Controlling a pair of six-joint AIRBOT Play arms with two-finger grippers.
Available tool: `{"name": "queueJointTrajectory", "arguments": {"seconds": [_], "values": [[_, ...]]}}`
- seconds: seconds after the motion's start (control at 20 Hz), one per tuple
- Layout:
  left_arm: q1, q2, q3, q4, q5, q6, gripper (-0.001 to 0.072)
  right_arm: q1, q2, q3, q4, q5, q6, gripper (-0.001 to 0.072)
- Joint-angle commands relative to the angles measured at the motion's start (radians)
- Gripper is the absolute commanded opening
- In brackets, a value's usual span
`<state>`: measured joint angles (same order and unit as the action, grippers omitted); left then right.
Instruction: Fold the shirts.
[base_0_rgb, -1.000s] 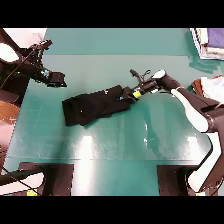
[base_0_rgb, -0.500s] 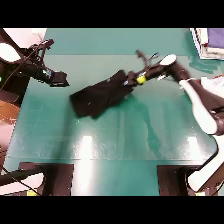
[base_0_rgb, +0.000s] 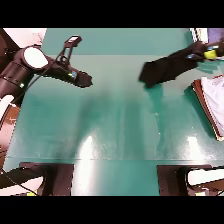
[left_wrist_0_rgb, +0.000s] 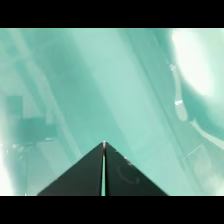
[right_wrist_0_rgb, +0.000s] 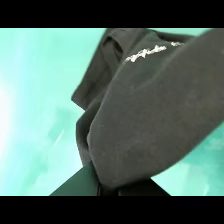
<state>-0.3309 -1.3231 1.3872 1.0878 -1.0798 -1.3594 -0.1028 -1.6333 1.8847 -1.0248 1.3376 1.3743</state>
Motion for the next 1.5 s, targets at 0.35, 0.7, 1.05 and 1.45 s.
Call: {"name": "queueJointTrajectory", "arguments": {"seconds": [0.35,0.7,1.05,1.45], "values": [[-0.106,0.001,0.000,-0.004,0.044,-0.003,0.0026,-0.276,-0.024,0.065,0.003,-0.257,0.006,0.0014],[-0.106,0.001,0.000,-0.004,0.050,-0.003,0.0026,-0.344,0.044,0.159,0.037,-0.273,0.059,0.0014],[-0.106,0.001,0.000,-0.004,0.047,-0.002,0.0026,-0.463,0.204,0.023,0.026,-0.157,0.057,0.0014],[-0.106,0.001,0.000,-0.003,0.023,-0.002,0.0026,-0.572,0.343,-0.246,-0.220,0.089,0.058,0.0016]]}}
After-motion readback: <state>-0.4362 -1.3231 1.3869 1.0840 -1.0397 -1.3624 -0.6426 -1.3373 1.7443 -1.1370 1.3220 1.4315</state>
